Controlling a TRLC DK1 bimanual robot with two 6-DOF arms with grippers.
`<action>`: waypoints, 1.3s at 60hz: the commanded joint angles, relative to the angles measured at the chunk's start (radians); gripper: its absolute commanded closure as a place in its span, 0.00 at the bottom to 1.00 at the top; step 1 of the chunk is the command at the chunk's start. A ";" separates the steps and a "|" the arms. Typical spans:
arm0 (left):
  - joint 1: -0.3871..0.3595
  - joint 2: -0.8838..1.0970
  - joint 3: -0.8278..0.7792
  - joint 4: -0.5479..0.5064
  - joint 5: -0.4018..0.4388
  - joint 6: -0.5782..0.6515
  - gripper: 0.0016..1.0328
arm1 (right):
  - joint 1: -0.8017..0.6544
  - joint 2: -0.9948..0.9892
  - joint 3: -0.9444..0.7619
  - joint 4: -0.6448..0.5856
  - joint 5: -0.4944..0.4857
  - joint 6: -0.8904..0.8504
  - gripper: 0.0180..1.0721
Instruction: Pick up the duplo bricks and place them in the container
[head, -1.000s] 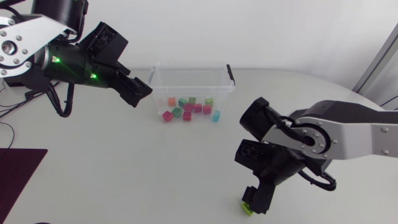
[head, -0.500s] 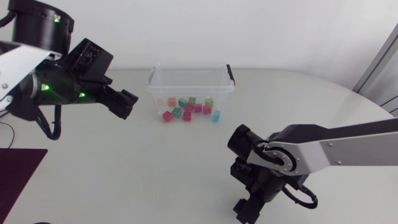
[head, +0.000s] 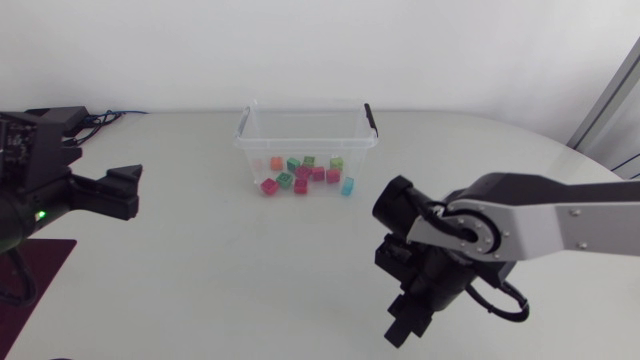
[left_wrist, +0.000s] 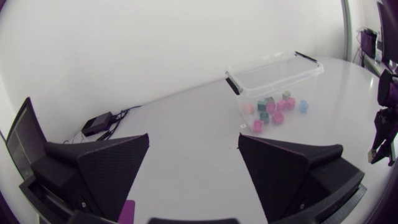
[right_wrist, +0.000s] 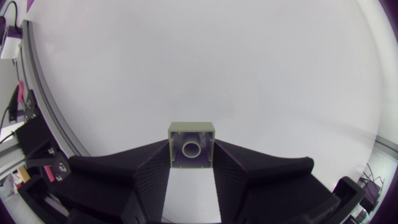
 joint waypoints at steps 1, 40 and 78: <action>0.042 -0.088 -0.058 0.023 -0.006 -0.088 0.03 | -0.020 -0.047 0.085 -0.043 0.003 -0.012 0.89; 0.106 -0.702 -0.452 0.097 -0.004 -0.113 0.03 | -0.161 -0.089 0.385 0.203 -0.057 0.002 0.89; 0.219 -0.702 -0.617 0.353 -0.006 -0.124 0.03 | -0.282 0.198 0.543 0.632 -0.132 0.001 0.89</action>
